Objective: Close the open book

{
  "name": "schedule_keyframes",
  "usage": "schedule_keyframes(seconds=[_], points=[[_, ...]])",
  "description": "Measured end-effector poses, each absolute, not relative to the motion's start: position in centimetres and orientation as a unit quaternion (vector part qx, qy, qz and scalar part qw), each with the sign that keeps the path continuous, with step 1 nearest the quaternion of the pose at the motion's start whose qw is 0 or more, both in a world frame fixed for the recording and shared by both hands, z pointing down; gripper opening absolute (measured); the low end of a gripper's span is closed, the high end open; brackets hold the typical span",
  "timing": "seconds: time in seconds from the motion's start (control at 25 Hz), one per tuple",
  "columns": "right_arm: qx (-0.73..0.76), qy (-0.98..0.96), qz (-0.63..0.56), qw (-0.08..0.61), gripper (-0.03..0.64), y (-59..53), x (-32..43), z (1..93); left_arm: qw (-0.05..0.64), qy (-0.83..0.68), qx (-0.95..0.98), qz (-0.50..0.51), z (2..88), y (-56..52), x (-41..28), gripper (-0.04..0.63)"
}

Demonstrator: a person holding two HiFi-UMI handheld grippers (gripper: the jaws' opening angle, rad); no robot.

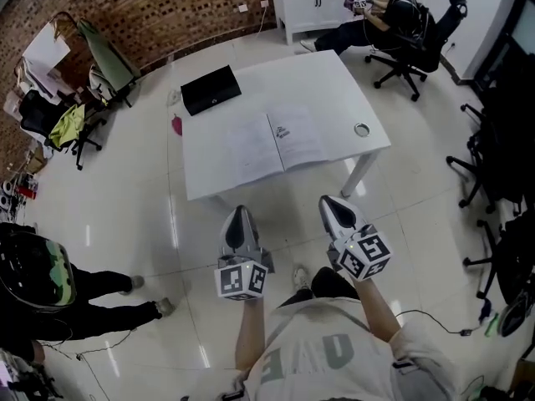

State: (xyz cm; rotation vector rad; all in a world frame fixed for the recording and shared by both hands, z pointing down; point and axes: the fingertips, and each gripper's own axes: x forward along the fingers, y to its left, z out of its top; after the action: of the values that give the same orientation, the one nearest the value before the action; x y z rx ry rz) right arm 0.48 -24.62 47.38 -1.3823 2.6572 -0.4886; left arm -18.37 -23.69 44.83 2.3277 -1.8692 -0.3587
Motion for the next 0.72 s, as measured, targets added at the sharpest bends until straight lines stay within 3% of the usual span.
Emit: schedule_keyframes(seconds=[0.56, 0.6, 0.64, 0.72], points=[[-0.46, 0.855, -0.236, 0.025, 0.006, -34.6, -0.7, 56.0, 0.095, -0.639, 0.757, -0.097, 51.0, -32.6, -18.6, 0.011], [-0.459, 0.853, -0.247, 0.023, 0.022, -35.2, -0.7, 56.7, 0.099, -0.641, 0.755, -0.096, 51.4, -33.1, -18.7, 0.011], [-0.456, 0.852, -0.257, 0.017, 0.1, -35.6, -0.6, 57.6, 0.103, -0.643, 0.753, -0.095, 51.8, -33.5, -18.7, 0.011], [-0.448, 0.848, -0.283, 0.001, 0.125, -36.5, -0.6, 59.3, 0.1, -0.645, 0.752, -0.087, 52.4, -34.5, -18.6, 0.011]])
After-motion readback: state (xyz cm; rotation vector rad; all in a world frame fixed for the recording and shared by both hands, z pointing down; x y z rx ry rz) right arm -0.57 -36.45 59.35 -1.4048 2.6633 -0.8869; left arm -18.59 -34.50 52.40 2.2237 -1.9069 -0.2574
